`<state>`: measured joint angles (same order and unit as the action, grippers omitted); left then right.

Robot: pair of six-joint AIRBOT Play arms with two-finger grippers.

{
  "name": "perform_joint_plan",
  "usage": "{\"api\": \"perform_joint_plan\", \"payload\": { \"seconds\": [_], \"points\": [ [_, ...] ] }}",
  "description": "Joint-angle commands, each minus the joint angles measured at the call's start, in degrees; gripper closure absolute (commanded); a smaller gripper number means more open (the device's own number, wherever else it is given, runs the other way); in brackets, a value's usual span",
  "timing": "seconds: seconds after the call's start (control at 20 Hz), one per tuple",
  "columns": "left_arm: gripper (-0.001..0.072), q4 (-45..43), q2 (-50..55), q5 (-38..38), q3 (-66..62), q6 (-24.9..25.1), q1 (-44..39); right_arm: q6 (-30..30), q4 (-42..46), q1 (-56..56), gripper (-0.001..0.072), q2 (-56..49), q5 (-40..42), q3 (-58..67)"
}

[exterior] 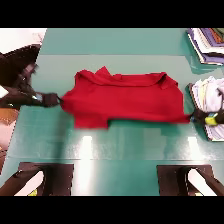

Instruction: Fold the shirts.

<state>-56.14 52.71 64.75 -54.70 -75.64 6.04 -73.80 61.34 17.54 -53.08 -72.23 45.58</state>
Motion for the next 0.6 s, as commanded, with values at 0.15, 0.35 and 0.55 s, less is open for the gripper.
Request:
{"api": "perform_joint_plan", "payload": {
  "seconds": [0.15, 0.35, 0.55],
  "points": [
    [0.0681, -4.8, -8.5, 1.9, -36.2, -2.4, 0.1, -0.1, -0.1, -4.6, 0.0697, 9.4, 3.8, 35.2],
    [0.0682, -5.2, -8.4, 0.9, -58.4, -5.6, 0.1, -1.3, 3.3, -4.6, 0.0697, 10.7, 2.5, 55.2],
    [0.0682, -5.6, -8.6, -1.1, -69.5, -7.3, 0.1, -5.8, 12.4, -4.6, 0.0698, 7.6, -4.8, 70.5]
  ]
}}
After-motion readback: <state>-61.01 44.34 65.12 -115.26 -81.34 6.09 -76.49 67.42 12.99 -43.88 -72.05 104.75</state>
